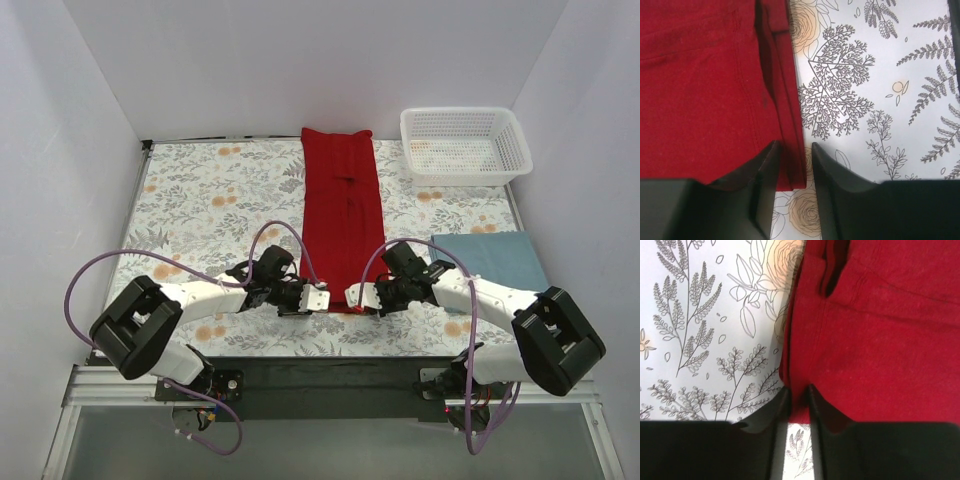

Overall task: Fold and stack the t-shirts
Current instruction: Fold the tshirt

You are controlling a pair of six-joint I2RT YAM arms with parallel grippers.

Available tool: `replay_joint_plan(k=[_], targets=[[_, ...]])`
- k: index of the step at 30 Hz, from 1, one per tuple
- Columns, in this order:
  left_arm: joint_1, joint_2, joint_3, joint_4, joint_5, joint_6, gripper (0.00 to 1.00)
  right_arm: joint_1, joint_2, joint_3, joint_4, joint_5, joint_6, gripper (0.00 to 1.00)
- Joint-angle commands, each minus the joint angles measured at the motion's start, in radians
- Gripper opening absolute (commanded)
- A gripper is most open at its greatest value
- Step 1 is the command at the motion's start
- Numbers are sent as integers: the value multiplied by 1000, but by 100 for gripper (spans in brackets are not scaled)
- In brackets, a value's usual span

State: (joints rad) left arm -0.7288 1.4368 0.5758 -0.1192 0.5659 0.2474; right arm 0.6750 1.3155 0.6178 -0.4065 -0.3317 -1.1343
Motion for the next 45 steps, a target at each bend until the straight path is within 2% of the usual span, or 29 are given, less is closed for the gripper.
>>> replay_joint_plan(k=[1, 3, 4, 5, 7, 8, 12, 16, 23, 26, 30, 36, 41, 45], targets=[[-3, 37, -14, -75, -31, 39, 22, 41, 19, -55, 6, 78, -24, 24], [-3, 24, -16, -108, -20, 43, 14, 82, 7, -70, 12, 97, -1, 13], [-3, 13, -19, -117, -15, 43, 8, 95, 2, -70, 12, 112, 13, 3], [-6, -1, -14, -129, 5, 36, 7, 109, -10, -70, 11, 117, 48, 1], [-11, -53, -2, -195, 43, 32, 6, 144, -30, -56, -27, 111, 79, 1], [-18, -77, 2, -213, 54, 11, 0, 155, -59, -50, -43, 105, 96, 1], [-70, -200, 3, -324, 104, -26, 0, 250, -171, -43, -127, 73, 151, 1], [-124, -317, -20, -365, 111, -79, 0, 322, -283, -36, -184, 56, 198, 1], [-126, -444, 7, -419, 117, -123, 0, 340, -329, 40, -232, 65, 251, 1], [-116, -457, 45, -419, 49, -135, 0, 333, -338, 82, -244, 120, 246, 1], [40, -379, 145, -439, 112, -94, 0, 255, -311, 183, -255, 99, 179, 1], [162, -251, 272, -356, 138, -14, 0, 106, -164, 296, -244, 43, 58, 1], [253, -75, 390, -289, 164, 36, 0, -47, -12, 424, -203, -3, -51, 1], [328, 77, 518, -264, 184, 78, 0, -117, 111, 525, -189, -36, -107, 1]])
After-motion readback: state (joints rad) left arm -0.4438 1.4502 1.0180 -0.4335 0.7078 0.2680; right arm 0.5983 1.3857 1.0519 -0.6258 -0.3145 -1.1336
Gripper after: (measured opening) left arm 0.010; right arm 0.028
